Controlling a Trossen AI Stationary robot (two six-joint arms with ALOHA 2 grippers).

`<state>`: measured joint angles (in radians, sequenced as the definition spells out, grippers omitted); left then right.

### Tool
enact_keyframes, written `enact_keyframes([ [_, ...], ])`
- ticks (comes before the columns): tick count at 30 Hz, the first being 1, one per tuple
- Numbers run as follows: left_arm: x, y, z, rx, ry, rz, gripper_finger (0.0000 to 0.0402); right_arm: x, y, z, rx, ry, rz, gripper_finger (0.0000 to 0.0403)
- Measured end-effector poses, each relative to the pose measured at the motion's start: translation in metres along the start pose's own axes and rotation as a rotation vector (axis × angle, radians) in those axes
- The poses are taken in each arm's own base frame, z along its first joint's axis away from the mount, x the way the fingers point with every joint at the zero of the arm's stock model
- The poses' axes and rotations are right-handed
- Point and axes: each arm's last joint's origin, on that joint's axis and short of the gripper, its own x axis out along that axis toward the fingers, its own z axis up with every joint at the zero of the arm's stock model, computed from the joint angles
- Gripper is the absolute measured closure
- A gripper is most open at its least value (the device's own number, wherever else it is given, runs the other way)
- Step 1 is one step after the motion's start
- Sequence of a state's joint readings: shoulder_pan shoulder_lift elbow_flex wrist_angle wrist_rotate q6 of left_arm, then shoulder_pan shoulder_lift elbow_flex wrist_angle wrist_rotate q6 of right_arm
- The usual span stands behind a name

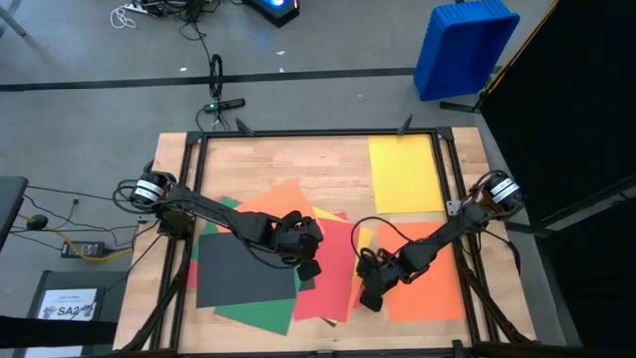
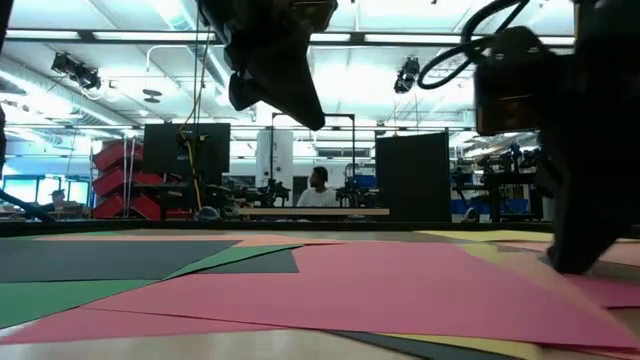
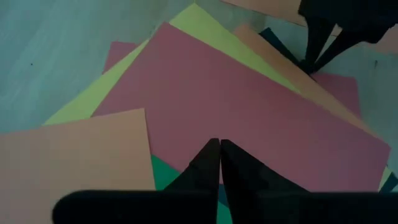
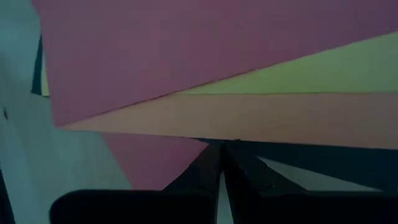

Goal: Organize paper
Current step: Stack the orange colored paper on top of the orange colored paper

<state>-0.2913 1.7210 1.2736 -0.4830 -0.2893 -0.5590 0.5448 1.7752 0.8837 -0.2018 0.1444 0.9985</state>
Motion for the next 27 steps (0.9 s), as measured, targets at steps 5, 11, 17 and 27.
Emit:
enact_keyframes([
  [5, 0.0, 0.001, -0.001, 0.002, 0.011, 0.008, 0.0402, 0.003, -0.006, 0.012, 0.006, -0.022, 0.008, 0.0403],
  [11, 0.0, 0.001, -0.001, 0.006, 0.005, 0.018, 0.0402, 0.005, -0.012, 0.025, 0.014, -0.07, 0.008, 0.0403],
  [17, 0.0, 0.002, -0.002, 0.035, 0.014, 0.028, 0.0402, 0.004, -0.013, 0.028, -0.021, -0.058, 0.021, 0.0403],
  [27, 0.002, 0.017, 0.001, 0.086, 0.057, 0.078, 0.0402, -0.019, -0.01, 0.034, -0.052, -0.038, 0.121, 0.0403],
])
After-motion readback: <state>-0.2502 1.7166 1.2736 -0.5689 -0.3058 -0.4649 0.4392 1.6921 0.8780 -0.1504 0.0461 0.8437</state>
